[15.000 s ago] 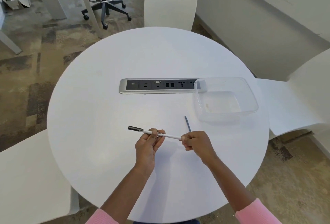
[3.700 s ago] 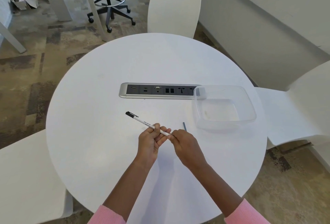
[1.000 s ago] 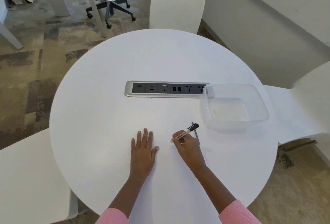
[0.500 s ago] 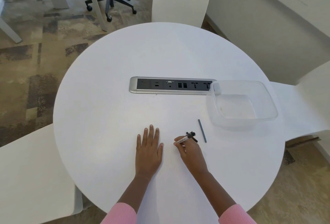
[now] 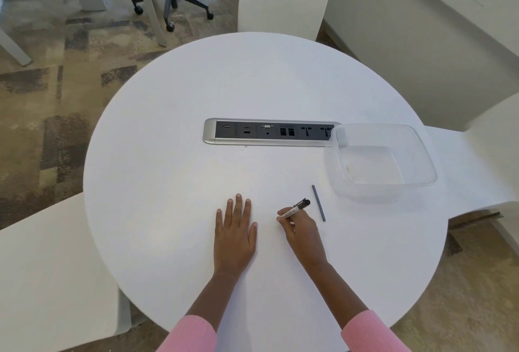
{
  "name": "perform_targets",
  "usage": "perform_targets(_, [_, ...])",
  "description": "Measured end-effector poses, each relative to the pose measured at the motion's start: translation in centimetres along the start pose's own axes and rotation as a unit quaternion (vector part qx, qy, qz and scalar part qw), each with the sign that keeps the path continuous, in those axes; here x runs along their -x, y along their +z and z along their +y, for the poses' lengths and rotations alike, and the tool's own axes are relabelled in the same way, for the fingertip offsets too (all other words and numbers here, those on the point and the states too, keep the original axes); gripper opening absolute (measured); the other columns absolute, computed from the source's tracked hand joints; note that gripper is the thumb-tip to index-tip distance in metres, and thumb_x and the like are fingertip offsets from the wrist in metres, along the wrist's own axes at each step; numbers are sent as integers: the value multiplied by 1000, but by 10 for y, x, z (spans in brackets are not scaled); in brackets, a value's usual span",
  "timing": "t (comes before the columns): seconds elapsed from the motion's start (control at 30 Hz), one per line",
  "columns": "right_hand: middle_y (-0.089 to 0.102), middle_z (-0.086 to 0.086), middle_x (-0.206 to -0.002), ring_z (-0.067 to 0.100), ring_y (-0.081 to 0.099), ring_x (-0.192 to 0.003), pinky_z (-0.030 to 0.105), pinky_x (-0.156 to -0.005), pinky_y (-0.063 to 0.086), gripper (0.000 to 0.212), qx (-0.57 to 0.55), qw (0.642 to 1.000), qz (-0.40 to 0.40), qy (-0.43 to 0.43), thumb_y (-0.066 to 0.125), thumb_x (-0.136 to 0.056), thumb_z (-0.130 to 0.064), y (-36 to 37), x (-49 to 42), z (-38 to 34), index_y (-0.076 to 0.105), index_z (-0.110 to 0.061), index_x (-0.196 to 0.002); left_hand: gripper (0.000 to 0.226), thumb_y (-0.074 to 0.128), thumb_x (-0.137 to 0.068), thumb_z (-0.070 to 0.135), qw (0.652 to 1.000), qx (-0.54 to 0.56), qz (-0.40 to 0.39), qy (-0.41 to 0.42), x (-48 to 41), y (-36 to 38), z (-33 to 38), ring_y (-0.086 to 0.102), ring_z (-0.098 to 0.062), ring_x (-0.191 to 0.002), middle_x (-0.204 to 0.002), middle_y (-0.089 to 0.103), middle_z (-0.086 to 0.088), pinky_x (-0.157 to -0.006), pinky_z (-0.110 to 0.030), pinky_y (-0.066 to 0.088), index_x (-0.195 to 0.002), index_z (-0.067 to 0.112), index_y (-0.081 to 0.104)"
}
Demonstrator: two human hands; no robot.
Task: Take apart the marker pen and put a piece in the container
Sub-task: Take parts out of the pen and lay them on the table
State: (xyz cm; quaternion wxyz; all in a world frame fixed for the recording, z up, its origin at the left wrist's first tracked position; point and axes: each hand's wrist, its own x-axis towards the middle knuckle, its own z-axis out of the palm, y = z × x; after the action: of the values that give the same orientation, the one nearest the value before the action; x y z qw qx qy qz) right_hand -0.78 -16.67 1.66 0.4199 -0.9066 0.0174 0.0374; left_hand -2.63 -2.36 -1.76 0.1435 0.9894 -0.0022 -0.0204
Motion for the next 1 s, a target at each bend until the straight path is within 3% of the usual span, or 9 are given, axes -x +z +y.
perform_targets(0.1, [66,4,-101,9,59,-83,28,-79,52,12,-5,999,43,-13,56,-88,-10,0,-1,1,66,-5,-90,52,32,-87,29,1000,2,4,-1,-1,0,0,46,-34,-127,-139,47,-15,-110,-35,3,-132,7,48])
perform_targets(0.17, [67,5,-100,12,62,-86,26,-81,51,11,-4,1000,21,-5,56,-87,-10,1,-3,2,65,-5,-92,52,31,-87,29,1000,0,8,-2,0,0,0,46,-34,-127,-139,48,-15,-110,-36,4,-132,7,48])
perform_targets(0.27, [68,5,-98,13,61,-81,18,-78,47,9,-16,1000,7,17,57,-86,-8,1,-3,3,63,-6,-93,52,32,-87,29,1000,-6,12,2,0,0,0,48,-33,-125,-138,49,-15,-108,-40,15,-130,7,50])
perform_targets(0.4, [64,1,-92,18,65,-78,9,-65,48,9,-75,995,39,49,55,-86,-4,-4,-5,-3,61,-9,-90,52,32,-86,28,1000,1,25,-2,-1,1,0,48,-34,-125,-137,50,-16,-108,-39,13,-130,7,50])
perform_targets(0.5, [65,3,-85,0,64,-70,1,-61,45,15,-114,990,30,81,51,-87,-4,-10,-8,-8,59,-17,-85,52,31,-86,28,1000,-4,28,-2,-3,2,2,50,-35,-123,-136,51,-16,-107,-44,20,-128,6,52])
perform_targets(0.57, [64,-3,-76,-4,62,-65,0,-60,44,16,-137,986,34,84,50,-88,-6,-15,-9,-13,58,-18,-83,52,31,-86,28,1000,-4,21,-6,-5,1,3,51,-35,-122,-135,52,-17,-105,-49,34,-128,6,52])
perform_targets(0.77, [65,-2,-76,8,64,-69,38,-77,57,19,-170,982,38,68,52,-89,-13,-33,-9,-28,58,-26,-78,47,42,-87,24,999,15,28,-6,-15,1,1,50,-38,-122,-134,51,-20,-96,-58,38,-127,3,52])
perform_targets(0.87, [65,5,-80,13,65,-69,41,-77,58,19,-171,983,40,54,52,-90,-13,-39,-8,-37,58,-26,-77,50,63,-81,15,999,29,39,-2,-19,3,0,48,-40,-123,-136,49,-22,-98,-60,36,-128,1,50])
perform_targets(1.0, [65,4,-79,11,64,-69,37,-76,58,11,-179,982,40,48,52,-90,-14,-46,-8,-44,60,-17,-83,52,67,-79,13,999,31,44,4,-24,4,0,49,-41,-121,-135,50,-23,-96,-61,37,-127,0,51])
